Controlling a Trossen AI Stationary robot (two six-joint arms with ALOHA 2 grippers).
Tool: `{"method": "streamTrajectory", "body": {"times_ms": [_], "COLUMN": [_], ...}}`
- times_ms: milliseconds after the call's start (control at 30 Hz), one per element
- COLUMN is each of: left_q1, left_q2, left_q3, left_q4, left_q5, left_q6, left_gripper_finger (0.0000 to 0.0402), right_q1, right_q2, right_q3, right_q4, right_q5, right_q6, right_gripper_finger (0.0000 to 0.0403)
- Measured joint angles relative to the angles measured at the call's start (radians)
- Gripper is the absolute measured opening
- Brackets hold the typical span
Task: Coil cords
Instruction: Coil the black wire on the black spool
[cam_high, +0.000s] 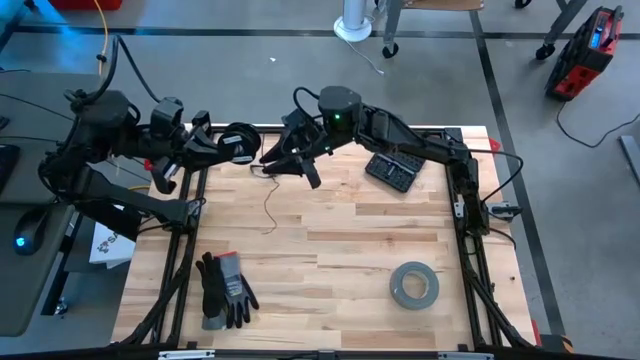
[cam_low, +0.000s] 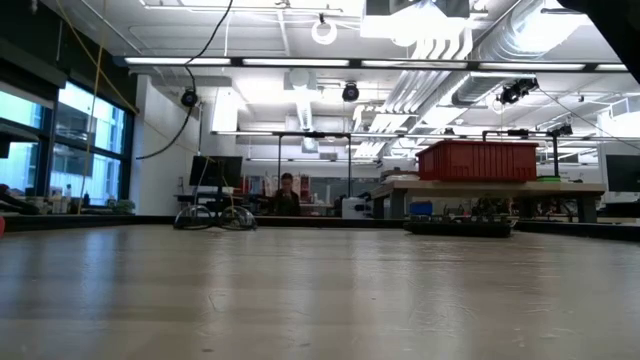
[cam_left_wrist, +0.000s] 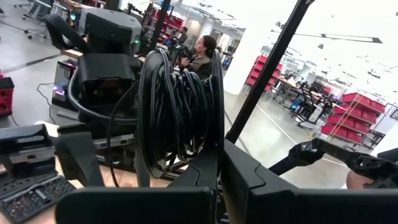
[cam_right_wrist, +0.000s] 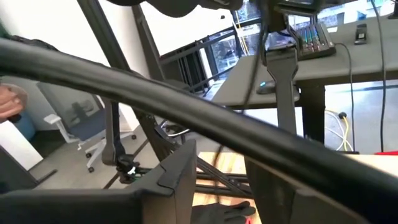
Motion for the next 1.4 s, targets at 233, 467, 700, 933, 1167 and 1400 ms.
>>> {"method": "streamTrajectory", "body": {"times_ms": [233,467,700,933,1167,1400], "left_q1": [0.000,0.000,0.000,0.000,0.000,0.000], "left_q2": [-0.001,-0.001,-0.013,-0.006,0.039,0.093], "left_q3": [0.000,0.000,0.000,0.000,-0.001,-0.001], "left_q4": [0.000,-0.002,-0.055,0.075,0.249,0.312], "left_q5": [0.000,-0.013,-0.153,-0.190,-0.152,-0.092], "left_q6": [-0.001,0.000,0.056,0.069,0.029,-0.155], "left_gripper_finger": [0.0001,0.0001,0.0001,0.0001,0.0001,0.0001], "right_q1": [0.000,0.017,0.048,0.062,0.096,0.115], "right_q2": [0.000,-0.007,-0.071,-0.080,-0.046,-0.026], "right_q3": [0.000,0.000,0.000,0.000,0.001,0.001], "right_q4": [0.005,0.003,-0.078,-0.130,-0.043,0.023], "right_q5": [-0.001,0.003,0.093,0.127,0.182,0.262], "right_q6": [-0.032,-0.088,-0.179,-0.202,-0.236,-0.277], "right_gripper_finger": [0.0050,0.0003,0.0001,0.0001,0.0000,0.0000]}}
